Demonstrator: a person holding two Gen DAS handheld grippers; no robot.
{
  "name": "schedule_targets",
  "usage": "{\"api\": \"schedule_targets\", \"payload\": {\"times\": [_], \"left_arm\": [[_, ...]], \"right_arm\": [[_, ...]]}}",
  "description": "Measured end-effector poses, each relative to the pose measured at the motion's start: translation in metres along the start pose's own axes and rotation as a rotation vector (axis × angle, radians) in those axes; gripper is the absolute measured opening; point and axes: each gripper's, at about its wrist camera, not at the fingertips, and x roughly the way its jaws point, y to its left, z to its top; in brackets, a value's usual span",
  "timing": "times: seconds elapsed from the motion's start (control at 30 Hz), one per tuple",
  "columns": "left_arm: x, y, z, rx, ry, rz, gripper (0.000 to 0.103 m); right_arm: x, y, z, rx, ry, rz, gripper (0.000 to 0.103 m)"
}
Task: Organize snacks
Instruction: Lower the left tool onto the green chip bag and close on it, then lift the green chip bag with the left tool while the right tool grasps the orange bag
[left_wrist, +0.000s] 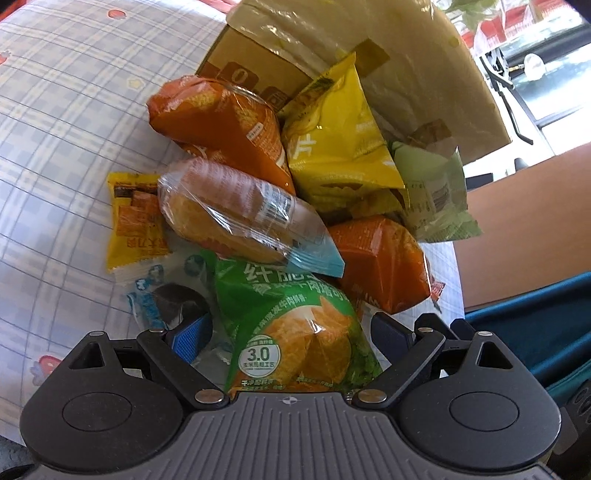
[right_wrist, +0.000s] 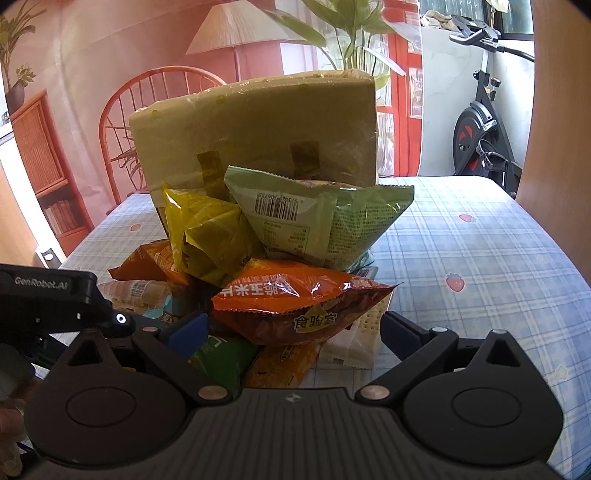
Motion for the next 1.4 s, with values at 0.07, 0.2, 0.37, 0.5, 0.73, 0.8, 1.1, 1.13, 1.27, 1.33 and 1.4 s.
{"api": "schedule_targets", "payload": {"times": [0.07, 0.2, 0.37, 0.5, 0.73, 0.8, 1.1, 1.13, 1.27, 1.33, 1.4], "left_arm": [[0.003, -0.002, 0.000, 0.001, 0.000, -0.009, 0.094], [0.007, -0.006, -0.003, 0.016, -0.002, -0.007, 0.094], [0.013, -0.006, -0.004, 0.010, 0.012, -0.024, 0.093], [0.016, -0.009, -0.006, 0.038, 0.016, -0.005, 0.080], [0.010, -0.011, -0.010, 0.082, -0.007, -0.001, 0.069], [0.005, -0.013, -0.010, 0.103, -0.011, 0.004, 0.068], [-0.022, -0.019, -0.013, 0.197, -0.029, 0.009, 0.067], [-0.026, -0.019, -0.013, 0.201, -0.033, 0.007, 0.067], [-0.037, -0.017, -0.016, 0.211, -0.055, 0.009, 0.067], [-0.043, -0.017, -0.019, 0.223, -0.071, 0.015, 0.067], [-0.049, -0.018, -0.021, 0.233, -0.083, 0.015, 0.067]], "right_arm": [[0.001, -0.001, -0.001, 0.003, 0.002, 0.000, 0.101], [0.003, -0.004, -0.002, 0.011, 0.005, -0.001, 0.101], [0.003, -0.008, -0.001, 0.024, 0.000, -0.006, 0.101], [0.002, -0.013, -0.001, 0.033, -0.002, -0.015, 0.101], [0.000, -0.016, -0.002, 0.044, -0.005, -0.024, 0.101], [-0.001, -0.017, -0.001, 0.043, -0.008, -0.025, 0.101], [-0.004, -0.017, 0.000, 0.042, -0.015, -0.024, 0.101], [-0.004, -0.017, 0.000, 0.042, -0.016, -0.021, 0.101], [-0.004, -0.014, 0.000, 0.038, -0.017, -0.006, 0.101], [-0.002, -0.012, 0.001, 0.035, -0.015, 0.002, 0.101], [0.000, -0.010, 0.001, 0.033, -0.012, 0.006, 0.101]]}}
